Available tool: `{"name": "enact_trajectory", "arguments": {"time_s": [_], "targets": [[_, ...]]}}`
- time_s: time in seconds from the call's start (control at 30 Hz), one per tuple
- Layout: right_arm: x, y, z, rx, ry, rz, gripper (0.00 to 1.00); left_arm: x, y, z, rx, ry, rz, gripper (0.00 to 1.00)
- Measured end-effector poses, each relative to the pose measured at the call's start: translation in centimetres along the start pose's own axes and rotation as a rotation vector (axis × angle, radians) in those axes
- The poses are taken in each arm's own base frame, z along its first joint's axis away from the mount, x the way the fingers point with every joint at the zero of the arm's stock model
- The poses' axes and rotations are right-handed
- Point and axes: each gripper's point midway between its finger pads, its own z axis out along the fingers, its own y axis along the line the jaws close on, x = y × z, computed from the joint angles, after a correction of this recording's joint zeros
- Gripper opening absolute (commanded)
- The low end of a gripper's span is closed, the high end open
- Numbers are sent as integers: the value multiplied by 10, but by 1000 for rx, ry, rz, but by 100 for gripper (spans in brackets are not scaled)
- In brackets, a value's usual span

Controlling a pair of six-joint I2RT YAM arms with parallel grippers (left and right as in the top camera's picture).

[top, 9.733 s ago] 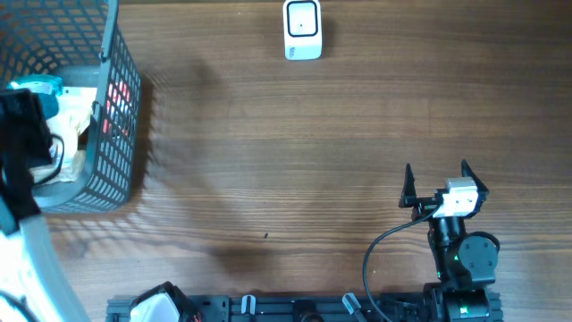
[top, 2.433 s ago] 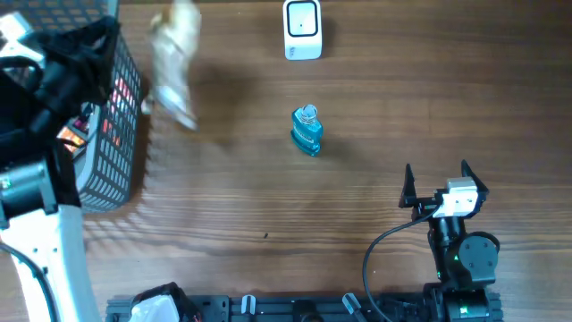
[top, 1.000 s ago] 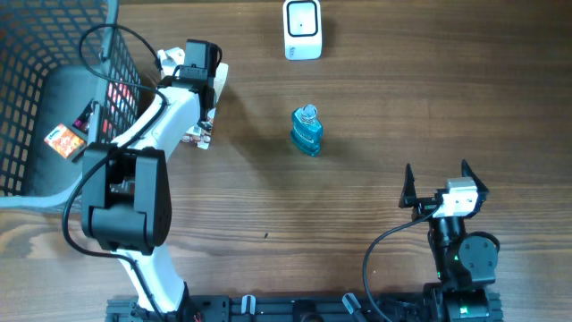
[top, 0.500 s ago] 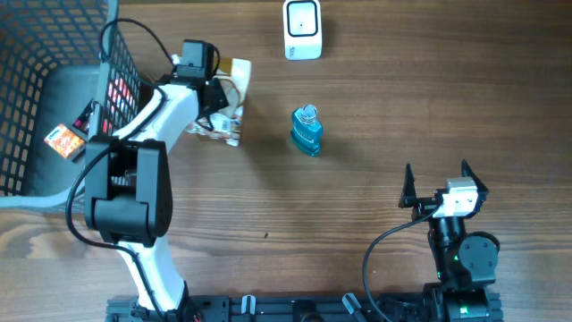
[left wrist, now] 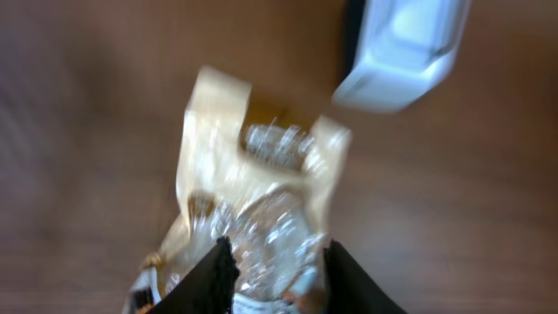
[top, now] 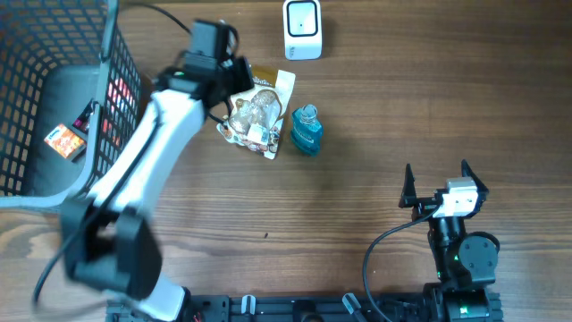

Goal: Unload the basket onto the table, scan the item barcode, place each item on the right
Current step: 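Carry the snack bag out and drop it left of the bottle, then reach into the basket and grasp the red Kleenex tissue pack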

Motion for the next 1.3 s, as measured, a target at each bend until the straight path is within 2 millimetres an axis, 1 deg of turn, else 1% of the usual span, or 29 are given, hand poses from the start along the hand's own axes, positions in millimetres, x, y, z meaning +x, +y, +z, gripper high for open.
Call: {"name": "enact_trajectory", "arguments": {"time_s": [0.03,0.07,0.1,0.13,0.17,0.2,0.23,0.27,0.3,0.33,0.37,0.4,0.43,0.47,0.53,0.6,0.67,0.7,0.77,0.83,0.87,0.97,1.07,1.13,1.2,1.23,1.3], "targets": [[0,0,0,0,0,0,100,-21,-9,-30,35,-78,3,63],[0,0,0,0,0,0,100,-36,-15,-56,62,-142,4,77],[0,0,0,0,0,0,100,-58,-22,-104,107,-249,0,90],[0,0,0,0,0,0,100,-70,-23,-136,130,-320,-9,97],[0,0,0,0,0,0,100,-78,-20,-163,142,-377,-17,100],[0,0,0,0,0,0,100,-86,-10,-196,141,-451,-32,100],[0,0,0,0,0,0,100,-92,2,-221,127,-504,-53,100],[0,0,0,0,0,0,100,-95,24,-250,82,-568,-88,100],[0,0,0,0,0,0,100,-97,52,-279,18,-634,-135,100],[0,0,0,0,0,0,100,-96,78,-302,-48,-683,-180,100],[0,0,0,0,0,0,100,-92,99,-316,-104,-702,-220,100],[0,0,0,0,0,0,100,-86,120,-326,-165,-712,-264,100],[0,0,0,0,0,0,100,-78,146,-334,-241,-712,-320,100],[0,0,0,0,0,0,100,-72,168,-338,-304,-704,-372,100],[0,0,0,0,0,0,100,-70,198,-340,-379,-703,-432,100],[0,0,0,0,0,0,100,-75,233,-337,-447,-705,-495,100],[0,0,0,0,0,0,100,-82,256,-325,-477,-693,-528,100],[0,0,0,0,0,0,100,-83,265,-315,-486,-668,-540,100],[0,0,0,0,0,0,100,-82,282,-288,-501,-592,-566,100],[0,0,0,0,0,0,100,-73,308,-240,-517,-460,-607,100],[0,0,0,0,0,0,100,-70,316,-225,-521,-419,-618,100],[0,0,0,0,0,0,100,-68,329,-197,-522,-369,-628,100],[0,0,0,0,0,0,100,-59,337,-177,-543,-306,-641,100],[0,0,0,0,0,0,100,-57,337,-168,-559,-283,-631,100],[0,0,0,0,0,0,100,-54,332,-154,-576,-251,-610,100],[0,0,0,0,0,0,100,-51,331,-144,-597,-226,-597,100],[0,0,0,0,0,0,100,-47,335,-134,-682,-205,-566,100]]}}
